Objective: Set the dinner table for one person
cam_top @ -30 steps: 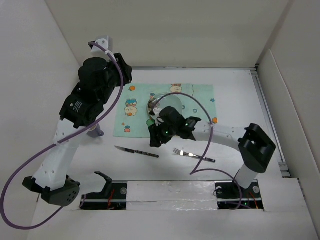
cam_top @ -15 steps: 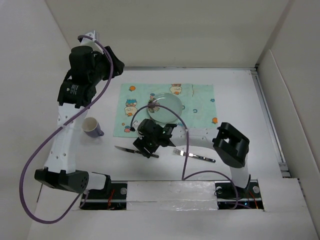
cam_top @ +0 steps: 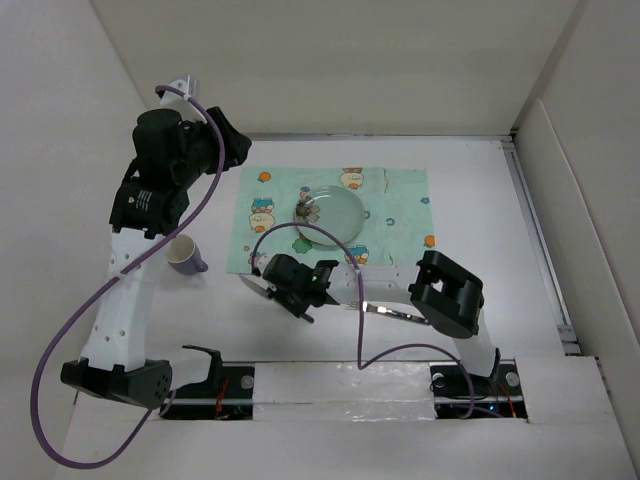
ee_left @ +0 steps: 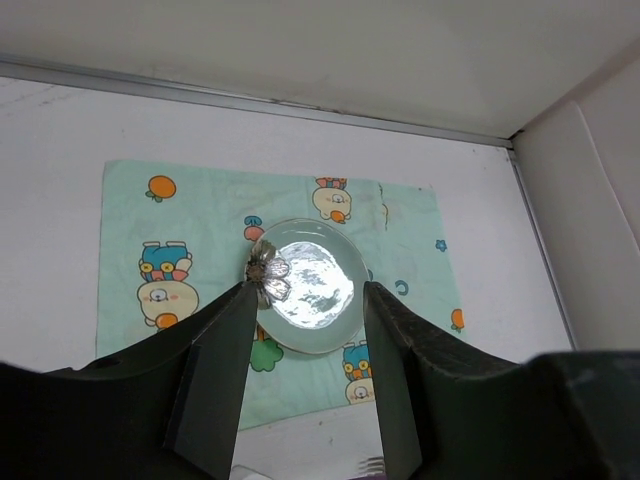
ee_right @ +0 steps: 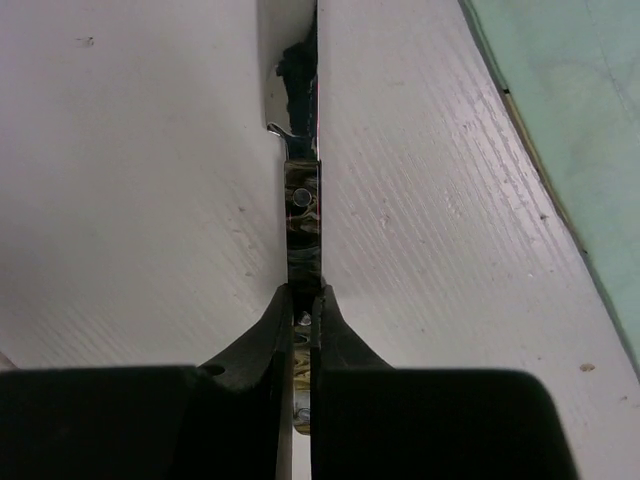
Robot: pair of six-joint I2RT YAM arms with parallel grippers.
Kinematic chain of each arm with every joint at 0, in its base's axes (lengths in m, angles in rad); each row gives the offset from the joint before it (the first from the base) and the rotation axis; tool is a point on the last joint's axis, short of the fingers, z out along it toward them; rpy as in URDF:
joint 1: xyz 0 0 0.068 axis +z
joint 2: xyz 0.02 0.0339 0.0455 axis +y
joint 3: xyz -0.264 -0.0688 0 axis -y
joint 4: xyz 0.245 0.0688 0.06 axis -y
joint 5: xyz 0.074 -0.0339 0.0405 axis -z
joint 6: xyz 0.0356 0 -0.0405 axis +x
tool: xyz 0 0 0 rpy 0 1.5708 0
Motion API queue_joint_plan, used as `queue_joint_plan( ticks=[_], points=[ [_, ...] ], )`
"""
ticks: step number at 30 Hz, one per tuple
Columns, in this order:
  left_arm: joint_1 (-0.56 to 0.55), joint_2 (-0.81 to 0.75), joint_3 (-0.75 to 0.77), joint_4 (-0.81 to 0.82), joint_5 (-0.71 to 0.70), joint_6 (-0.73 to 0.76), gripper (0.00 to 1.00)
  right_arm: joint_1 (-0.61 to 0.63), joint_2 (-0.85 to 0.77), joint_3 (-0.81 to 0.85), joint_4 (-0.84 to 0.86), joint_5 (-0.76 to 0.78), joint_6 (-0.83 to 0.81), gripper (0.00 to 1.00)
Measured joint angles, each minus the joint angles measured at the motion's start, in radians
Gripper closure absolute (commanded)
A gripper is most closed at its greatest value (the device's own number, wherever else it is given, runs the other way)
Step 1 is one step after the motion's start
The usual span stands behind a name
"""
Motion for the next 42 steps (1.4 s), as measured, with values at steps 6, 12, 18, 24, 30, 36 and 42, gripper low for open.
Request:
queue_joint_plan(
  ticks=[6,12,18,24,30,36,42],
  points=[
    [0.0,0.0,-0.002,0.007,-0.021,0.005,0.62,-0.041,-0.11,-0.054,-0.013,-0.004,0.034,1.0],
    [-0.024,0.01,-0.149,0.063,0.06,0.02,0.71,-0.373,-0.385,-0.098,0.06,-0.023,0.137,1.0],
    [-0.144,0.094,-0.3,0.114,0.145,0.013,0.72,-0.694,-0.314,-0.082,0.054,0.01,0.225,1.0],
    [-0.146,0.099,-0.354,0.154,0.177,-0.005,0.72,-0.749,-0.125,-0.065,-0.023,-0.005,0.279,1.0],
    [-0.142,0.098,-0.356,0.193,0.176,-0.004,0.71,-0.749,-0.069,-0.062,-0.051,-0.008,0.307,1.0],
    [-0.142,0.102,-0.372,0.204,0.181,-0.005,0.7,-0.75,-0.069,-0.063,-0.05,-0.008,0.326,0.66],
    [-0.142,0.131,-0.37,0.207,0.183,-0.004,0.69,-0.755,-0.106,-0.087,-0.063,-0.025,0.317,0.42]
  ],
)
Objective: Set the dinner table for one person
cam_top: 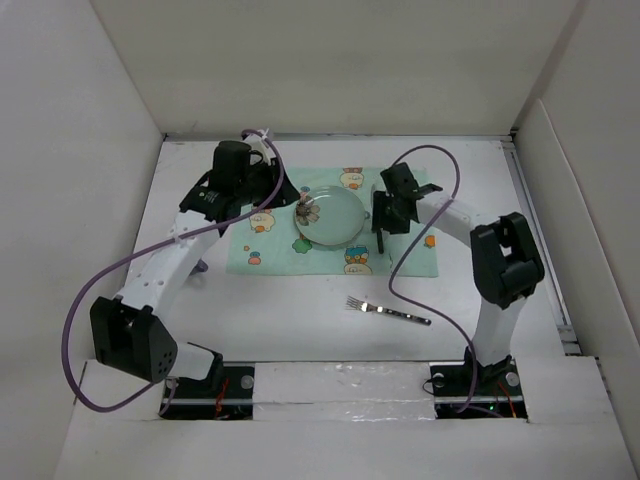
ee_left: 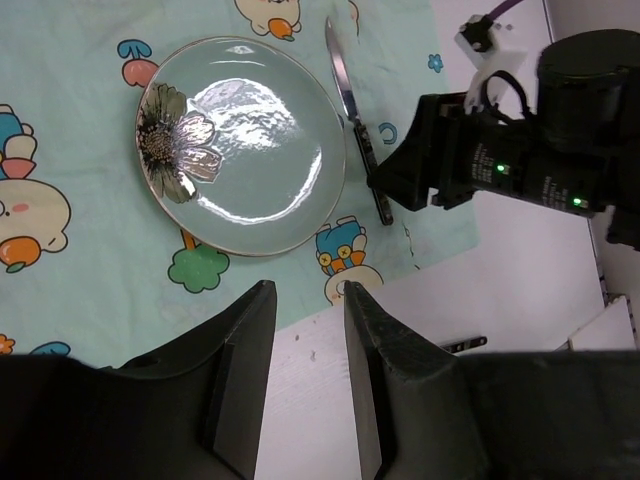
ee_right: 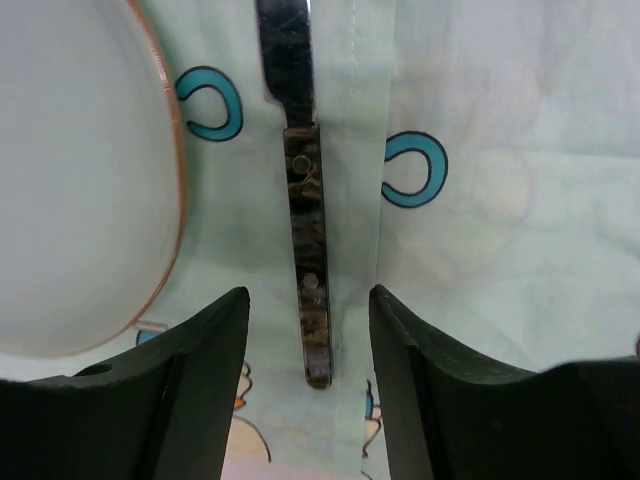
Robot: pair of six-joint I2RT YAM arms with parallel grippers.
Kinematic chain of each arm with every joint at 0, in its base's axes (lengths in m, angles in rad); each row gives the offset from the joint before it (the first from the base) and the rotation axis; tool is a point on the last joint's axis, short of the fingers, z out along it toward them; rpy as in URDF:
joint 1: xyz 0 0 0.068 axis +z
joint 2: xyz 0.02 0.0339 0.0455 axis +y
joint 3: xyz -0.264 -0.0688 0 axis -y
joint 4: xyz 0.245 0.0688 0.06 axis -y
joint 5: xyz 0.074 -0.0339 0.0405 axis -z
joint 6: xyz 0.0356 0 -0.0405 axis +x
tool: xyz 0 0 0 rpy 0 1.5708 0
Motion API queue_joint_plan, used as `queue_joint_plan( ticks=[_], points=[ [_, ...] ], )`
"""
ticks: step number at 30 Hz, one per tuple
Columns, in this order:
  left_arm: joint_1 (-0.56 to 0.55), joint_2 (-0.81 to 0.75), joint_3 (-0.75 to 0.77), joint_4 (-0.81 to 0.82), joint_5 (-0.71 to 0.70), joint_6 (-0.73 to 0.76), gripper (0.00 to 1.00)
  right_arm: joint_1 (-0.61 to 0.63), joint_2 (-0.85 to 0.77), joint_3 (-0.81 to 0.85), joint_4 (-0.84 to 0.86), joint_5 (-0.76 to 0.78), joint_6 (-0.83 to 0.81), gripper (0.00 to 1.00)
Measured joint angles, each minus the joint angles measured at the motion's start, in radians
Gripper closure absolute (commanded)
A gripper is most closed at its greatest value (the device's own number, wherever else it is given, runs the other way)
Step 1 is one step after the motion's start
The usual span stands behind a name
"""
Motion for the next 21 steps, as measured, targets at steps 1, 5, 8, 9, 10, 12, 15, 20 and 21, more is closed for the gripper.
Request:
queue_joint_plan(
  ticks=[1,5,8,9,10,12,15,20,21],
  points=[
    [0.0,0.007,0.003,-0.002,0.0,0.0,0.69,-0.002,-0.023,-0.008,-0.004,-0.006,-0.005,0.45],
    [0.0,0.034,0.034,-0.01,-0.001,0.002,0.69,-0.014,-0.199,-0.076,-0.034,-0.032,-0.042,1.0],
    [0.0,0.037,0.053,-0.01,-0.002,0.007,0.69,-0.016,-0.386,-0.167,-0.084,-0.068,-0.066,1.0],
    [0.0,0.037,0.053,-0.01,-0.002,0.007,0.69,-0.012,-0.442,-0.198,-0.112,-0.078,-0.073,1.0],
    [0.0,0.037,0.061,-0.01,-0.002,0.01,0.69,-0.003,-0.49,-0.229,-0.142,-0.086,-0.076,0.96],
    [0.006,0.037,0.066,-0.01,-0.002,0.012,0.69,0.032,-0.557,-0.287,-0.219,-0.1,-0.075,0.86],
    [0.019,0.037,0.072,-0.013,0.002,0.013,0.69,0.115,-0.578,-0.345,-0.347,-0.116,-0.064,0.55],
    [0.044,0.039,0.124,-0.024,0.0,0.02,0.69,0.234,-0.484,-0.356,-0.476,-0.119,-0.064,0.27],
    [0.046,0.039,0.136,-0.024,-0.001,0.021,0.69,0.249,-0.452,-0.349,-0.493,-0.113,-0.065,0.25]
  ],
)
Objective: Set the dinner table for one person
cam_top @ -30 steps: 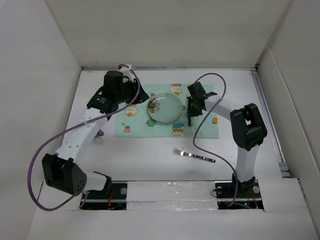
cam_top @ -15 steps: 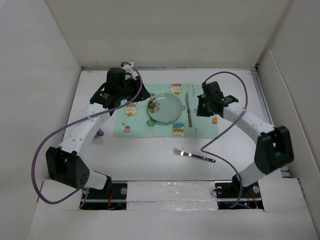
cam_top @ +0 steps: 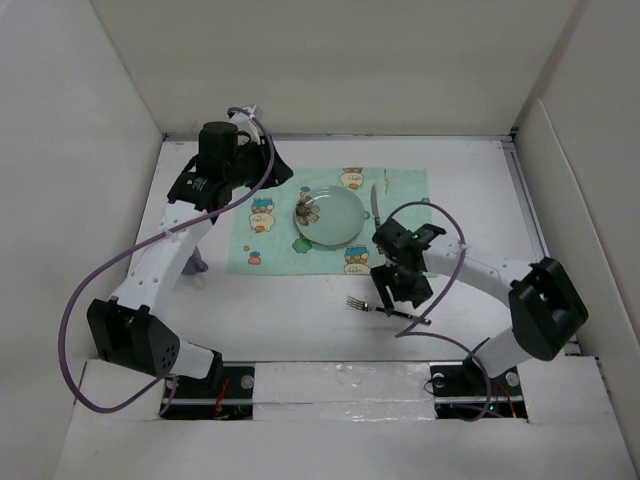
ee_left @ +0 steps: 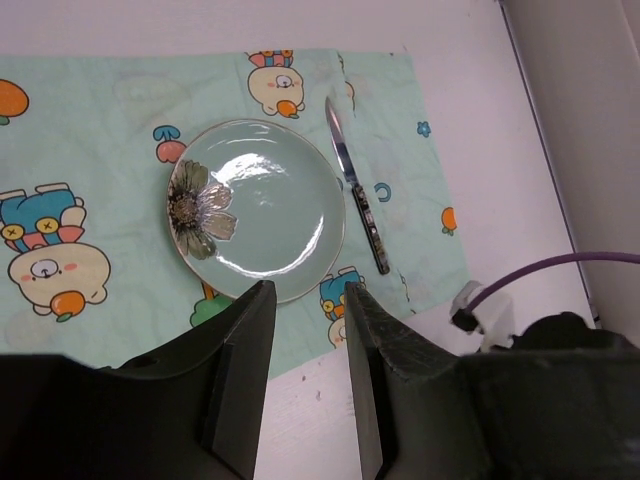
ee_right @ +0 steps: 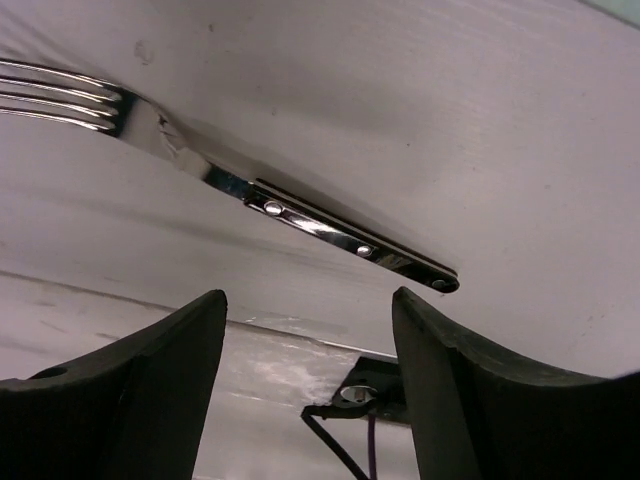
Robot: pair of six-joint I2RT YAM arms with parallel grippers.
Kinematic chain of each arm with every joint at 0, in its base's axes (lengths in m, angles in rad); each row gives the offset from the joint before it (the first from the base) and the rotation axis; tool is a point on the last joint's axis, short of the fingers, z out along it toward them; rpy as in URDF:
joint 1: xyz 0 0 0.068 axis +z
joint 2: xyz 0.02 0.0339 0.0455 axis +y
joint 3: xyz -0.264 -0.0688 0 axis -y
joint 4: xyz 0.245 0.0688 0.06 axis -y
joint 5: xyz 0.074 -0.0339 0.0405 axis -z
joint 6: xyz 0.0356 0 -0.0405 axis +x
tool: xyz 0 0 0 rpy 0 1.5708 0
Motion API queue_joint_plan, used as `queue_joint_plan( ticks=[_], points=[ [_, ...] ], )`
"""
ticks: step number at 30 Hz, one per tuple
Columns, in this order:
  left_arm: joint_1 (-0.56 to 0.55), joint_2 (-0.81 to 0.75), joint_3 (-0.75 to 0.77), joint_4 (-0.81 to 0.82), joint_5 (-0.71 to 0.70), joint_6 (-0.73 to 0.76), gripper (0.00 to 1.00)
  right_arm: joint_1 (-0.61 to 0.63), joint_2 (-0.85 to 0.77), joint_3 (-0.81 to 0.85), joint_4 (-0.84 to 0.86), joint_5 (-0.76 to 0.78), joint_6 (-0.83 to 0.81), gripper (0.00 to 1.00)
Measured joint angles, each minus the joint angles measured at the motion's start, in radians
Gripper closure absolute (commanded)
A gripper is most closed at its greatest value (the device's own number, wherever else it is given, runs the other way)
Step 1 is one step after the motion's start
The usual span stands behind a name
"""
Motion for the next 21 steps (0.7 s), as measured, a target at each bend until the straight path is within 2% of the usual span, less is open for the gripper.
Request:
queue_joint_plan(
  ticks=[12,14,15,18,21],
  points=[
    [0.0,-0.006,0.019,-0.013,-0.006,0.003,0.69,0.071,0.266,0.041,0.013,0.044,-0.038,0.28],
    [0.0,-0.013,0.019,-0.018,-0.008,0.003,0.69,0.08,0.281,0.051,0.019,0.042,-0.04,0.39],
    [0.0,-0.016,0.019,-0.018,-0.007,0.003,0.7,0.087,0.286,0.055,0.022,0.037,-0.041,0.5],
    [0.0,-0.028,0.019,-0.018,-0.007,0.003,0.7,0.123,0.299,0.069,0.023,0.03,-0.035,0.7],
    [0.0,-0.037,0.019,-0.018,-0.007,0.003,0.7,0.171,0.298,0.073,0.032,0.013,-0.026,0.81]
  ],
)
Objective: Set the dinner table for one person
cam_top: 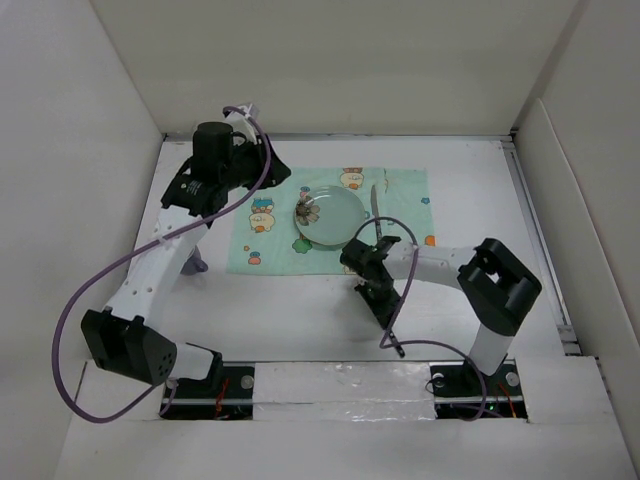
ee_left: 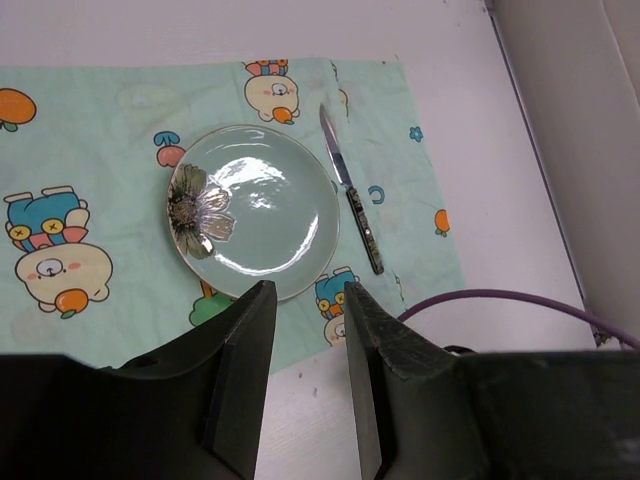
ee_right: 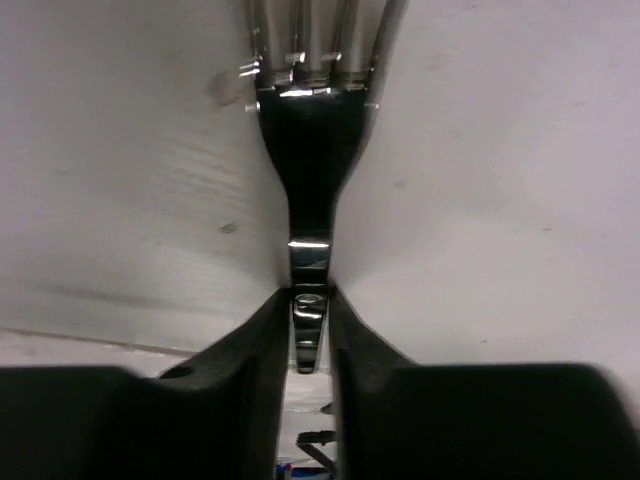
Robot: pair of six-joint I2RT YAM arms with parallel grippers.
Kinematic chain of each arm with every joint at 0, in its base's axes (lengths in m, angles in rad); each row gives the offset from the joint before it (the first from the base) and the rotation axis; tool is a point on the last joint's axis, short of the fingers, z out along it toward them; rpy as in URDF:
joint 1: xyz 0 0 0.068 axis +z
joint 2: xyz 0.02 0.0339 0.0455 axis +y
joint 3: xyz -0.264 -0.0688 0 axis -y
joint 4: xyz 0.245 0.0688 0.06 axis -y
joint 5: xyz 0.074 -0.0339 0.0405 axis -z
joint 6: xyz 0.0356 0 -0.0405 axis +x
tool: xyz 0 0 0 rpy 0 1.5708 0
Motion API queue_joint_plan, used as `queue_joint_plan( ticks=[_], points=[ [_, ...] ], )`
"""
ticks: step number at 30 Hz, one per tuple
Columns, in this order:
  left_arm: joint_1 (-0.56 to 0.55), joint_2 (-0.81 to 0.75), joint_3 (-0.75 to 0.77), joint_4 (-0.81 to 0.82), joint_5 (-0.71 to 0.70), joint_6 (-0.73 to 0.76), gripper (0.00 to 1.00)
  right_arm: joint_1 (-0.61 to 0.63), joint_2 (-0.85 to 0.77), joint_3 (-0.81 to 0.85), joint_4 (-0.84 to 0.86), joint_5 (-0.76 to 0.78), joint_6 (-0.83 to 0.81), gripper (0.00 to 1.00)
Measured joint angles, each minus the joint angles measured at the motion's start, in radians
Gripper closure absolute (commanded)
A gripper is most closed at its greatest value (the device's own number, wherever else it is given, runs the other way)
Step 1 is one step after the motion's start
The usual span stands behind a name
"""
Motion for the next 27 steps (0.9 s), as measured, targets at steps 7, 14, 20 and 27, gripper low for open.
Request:
queue_joint_plan(
  ticks=[7,14,20,27],
  points=[
    [0.0,-0.034,-0.016,-0.003,-0.002,-0.001,0.7,0.066,0.0,0.026,0.099,-0.097,0.072,0.96],
    [0.0,-0.045,-0.032,-0.005,-0.017,-0.001,0.7,0.077,0.0,0.05,0.208,-0.093,0.127,1.0],
    [0.0,-0.053,-0.029,-0.025,-0.035,0.0,0.7,0.078,0.024,0.308,0.209,-0.08,0.149,1.0],
    [0.0,-0.083,0.019,-0.055,-0.073,-0.027,0.74,0.057,0.272,0.83,0.243,-0.088,0.177,1.0]
  ],
)
